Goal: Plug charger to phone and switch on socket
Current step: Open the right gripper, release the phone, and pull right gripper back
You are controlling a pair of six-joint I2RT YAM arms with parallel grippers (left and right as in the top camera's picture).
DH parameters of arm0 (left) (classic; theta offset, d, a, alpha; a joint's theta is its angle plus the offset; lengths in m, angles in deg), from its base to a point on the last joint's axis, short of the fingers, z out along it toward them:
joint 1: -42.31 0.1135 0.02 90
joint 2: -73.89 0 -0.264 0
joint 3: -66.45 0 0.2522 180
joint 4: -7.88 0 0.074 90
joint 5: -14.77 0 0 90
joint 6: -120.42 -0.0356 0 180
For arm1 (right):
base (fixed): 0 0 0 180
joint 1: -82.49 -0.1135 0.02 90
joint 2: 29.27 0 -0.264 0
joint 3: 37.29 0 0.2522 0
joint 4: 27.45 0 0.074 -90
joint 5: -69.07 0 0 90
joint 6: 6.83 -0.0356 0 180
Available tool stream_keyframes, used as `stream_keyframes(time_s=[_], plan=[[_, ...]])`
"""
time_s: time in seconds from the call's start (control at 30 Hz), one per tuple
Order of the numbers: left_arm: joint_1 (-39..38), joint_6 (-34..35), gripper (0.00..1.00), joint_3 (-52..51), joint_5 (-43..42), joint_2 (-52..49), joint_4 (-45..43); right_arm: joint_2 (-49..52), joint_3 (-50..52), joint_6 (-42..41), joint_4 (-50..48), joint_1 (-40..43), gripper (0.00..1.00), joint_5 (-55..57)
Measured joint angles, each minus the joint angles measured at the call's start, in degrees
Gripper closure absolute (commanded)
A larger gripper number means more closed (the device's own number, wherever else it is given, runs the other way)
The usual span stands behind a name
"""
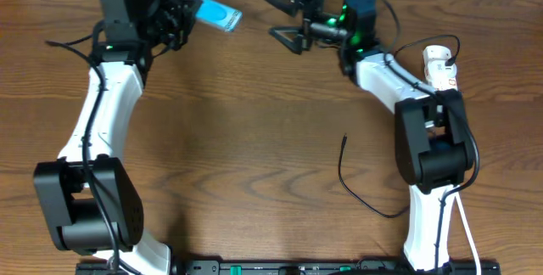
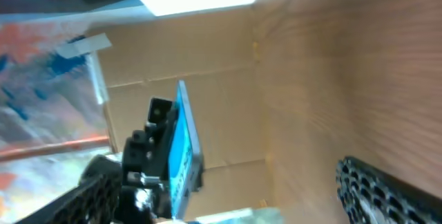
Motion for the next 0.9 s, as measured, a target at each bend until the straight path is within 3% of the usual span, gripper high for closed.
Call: stream_keyframes(time_s=[0.17,0.27,0.47,0.67,0.9], plan=[[1.6,-5.1,0.92,0.0,-2.1,0.0,6.2,0.0,-0.2,13.8,16.2,3.6,0.01,-3.9],[1.7,-8.2,0.93,0.0,-2.5,0.0,8.2,-0.3,-0.4,23.5,31.4,5.4,0.01,-2.5],[1.7,-12.2,0.93,0.0,-3.4,0.0,9.6,-1.2,-1.6,43.5,65.4,6.4,0.01,14.4],[1.7,-15.6,0.93,0.0,-3.4,0.0,14.0,-5.0,-3.5,51.5,80.3,6.3,0.01,34.8],[0.4,-21.8,0.93,0.0,-3.4,0.0,20.0,-14.1,-4.2,54.2,89.2,6.1,0.01,50.4]])
